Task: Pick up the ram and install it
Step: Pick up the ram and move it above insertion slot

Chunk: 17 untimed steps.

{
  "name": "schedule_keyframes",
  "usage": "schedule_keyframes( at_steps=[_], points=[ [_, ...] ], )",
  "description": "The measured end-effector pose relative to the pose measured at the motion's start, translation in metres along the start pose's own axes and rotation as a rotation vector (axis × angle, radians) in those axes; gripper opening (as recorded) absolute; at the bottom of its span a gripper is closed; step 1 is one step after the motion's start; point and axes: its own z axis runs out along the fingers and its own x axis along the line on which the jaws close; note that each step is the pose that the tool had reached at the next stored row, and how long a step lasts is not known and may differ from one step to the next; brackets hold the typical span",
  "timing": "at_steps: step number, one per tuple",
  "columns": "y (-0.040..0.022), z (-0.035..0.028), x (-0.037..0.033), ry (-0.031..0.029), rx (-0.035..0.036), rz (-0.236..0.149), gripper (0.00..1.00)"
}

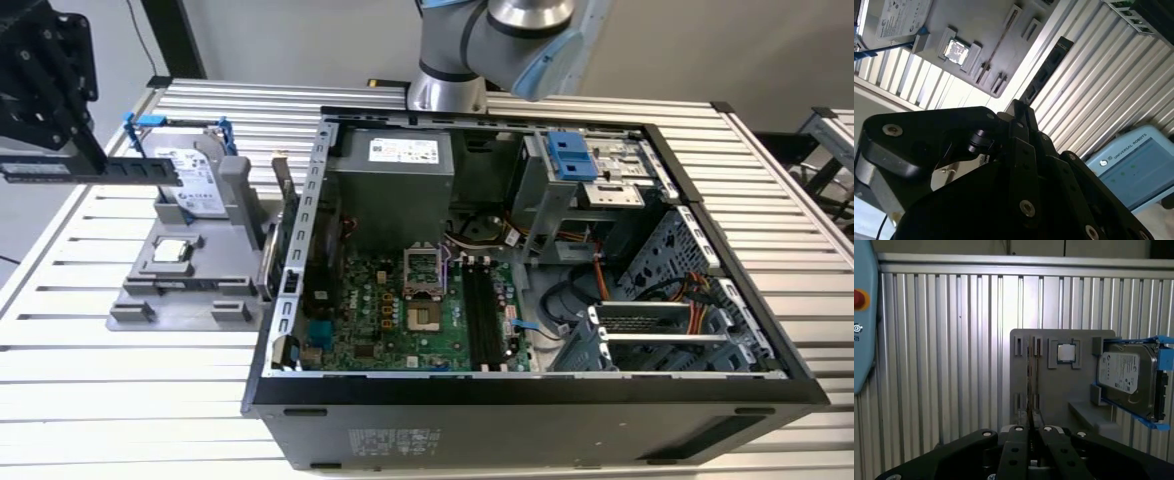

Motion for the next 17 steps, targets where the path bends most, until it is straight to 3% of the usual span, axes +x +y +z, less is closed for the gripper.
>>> schedule_keyframes(
  at_steps=[17],
  points=[
    [-0.0489,-0.0006,-0.0001,0.0000,-0.0048,0.000,0.00]
  ],
)
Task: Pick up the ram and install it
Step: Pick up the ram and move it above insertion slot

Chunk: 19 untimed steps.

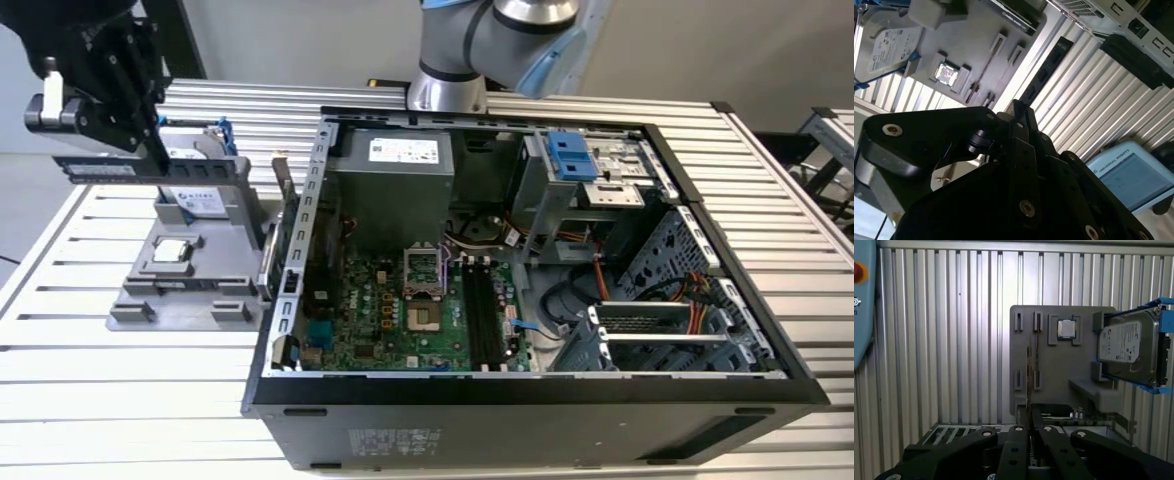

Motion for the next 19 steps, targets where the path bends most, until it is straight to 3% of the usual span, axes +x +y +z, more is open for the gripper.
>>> schedule_keyframes(
  at_steps=[19],
  points=[
    [-0.0538,-0.0009,-0.0001,0.0000,-0.0045,0.000,0.00]
  ],
)
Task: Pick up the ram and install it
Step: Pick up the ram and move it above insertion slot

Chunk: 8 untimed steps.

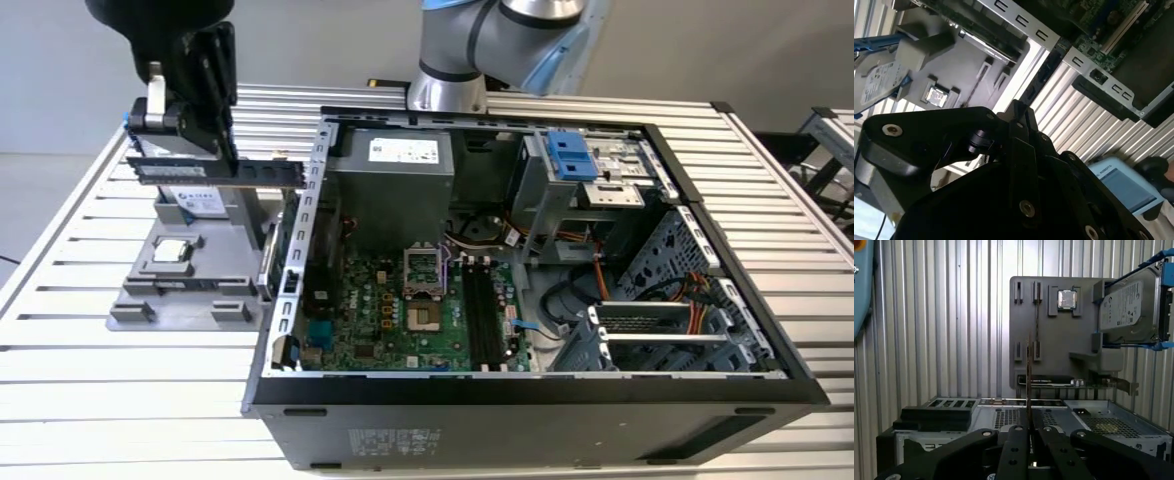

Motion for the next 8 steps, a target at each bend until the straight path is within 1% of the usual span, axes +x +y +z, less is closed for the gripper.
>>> schedule_keyframes(
  at_steps=[8],
  points=[
    [-0.0232,-0.0005,-0.0001,0.0000,-0.0020,0.000,0.00]
  ],
)
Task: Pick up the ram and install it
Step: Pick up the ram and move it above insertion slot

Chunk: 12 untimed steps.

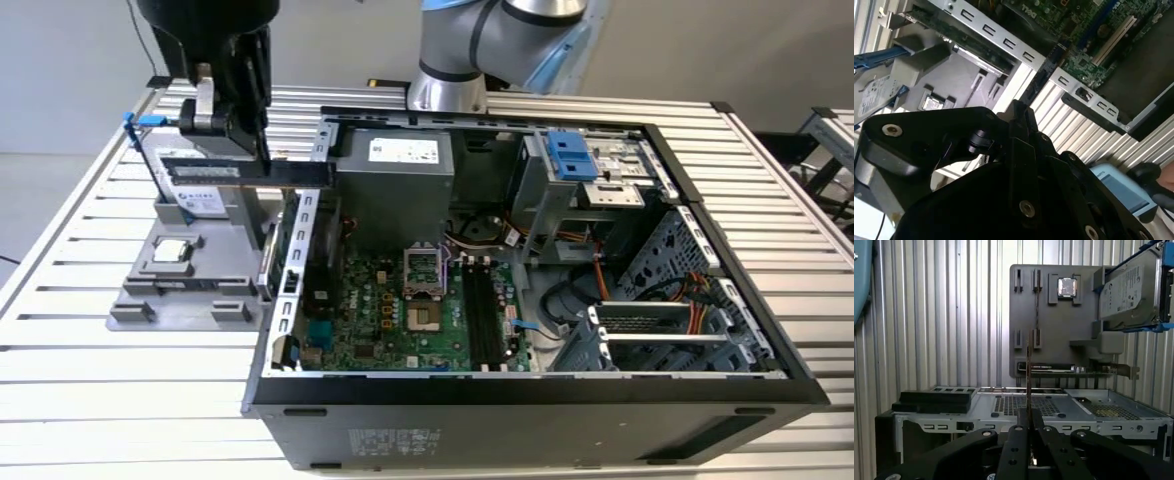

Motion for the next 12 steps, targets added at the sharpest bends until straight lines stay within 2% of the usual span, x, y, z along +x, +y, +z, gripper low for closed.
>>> schedule_keyframes(
  at_steps=[12],
  points=[
    [-0.0344,-0.0008,-0.0001,0.0001,-0.0032,0.000,0.00]
  ],
)
